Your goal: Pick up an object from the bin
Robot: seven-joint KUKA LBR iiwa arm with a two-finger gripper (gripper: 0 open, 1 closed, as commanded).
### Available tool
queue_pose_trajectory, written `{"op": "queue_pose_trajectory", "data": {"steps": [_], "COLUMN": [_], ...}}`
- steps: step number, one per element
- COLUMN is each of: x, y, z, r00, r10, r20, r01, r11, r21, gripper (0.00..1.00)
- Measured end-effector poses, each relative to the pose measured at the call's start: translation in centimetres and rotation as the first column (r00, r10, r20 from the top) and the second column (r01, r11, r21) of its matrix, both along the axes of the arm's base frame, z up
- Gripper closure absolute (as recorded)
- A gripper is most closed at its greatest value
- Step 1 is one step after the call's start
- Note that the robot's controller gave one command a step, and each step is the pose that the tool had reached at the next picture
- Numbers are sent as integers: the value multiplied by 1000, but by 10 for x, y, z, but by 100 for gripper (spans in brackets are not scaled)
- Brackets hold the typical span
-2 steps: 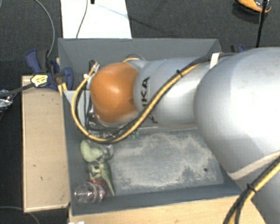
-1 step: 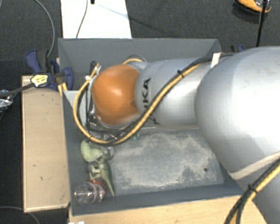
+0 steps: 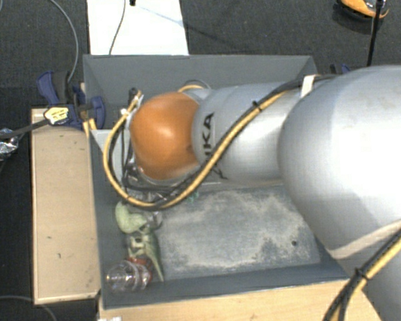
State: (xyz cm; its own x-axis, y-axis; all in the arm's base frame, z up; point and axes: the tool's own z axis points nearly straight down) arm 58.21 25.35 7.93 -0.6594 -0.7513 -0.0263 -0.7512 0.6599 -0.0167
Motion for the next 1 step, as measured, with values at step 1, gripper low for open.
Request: {"op": "queue_pose_trajectory", "data": {"steps": [1], "x": [-8], "y": [-2], "z": [2], "r00": [999], "r10": [39], "r20": [13], "r01": [-39], "r11": [999], "r21": [6], "gripper": [100]}}
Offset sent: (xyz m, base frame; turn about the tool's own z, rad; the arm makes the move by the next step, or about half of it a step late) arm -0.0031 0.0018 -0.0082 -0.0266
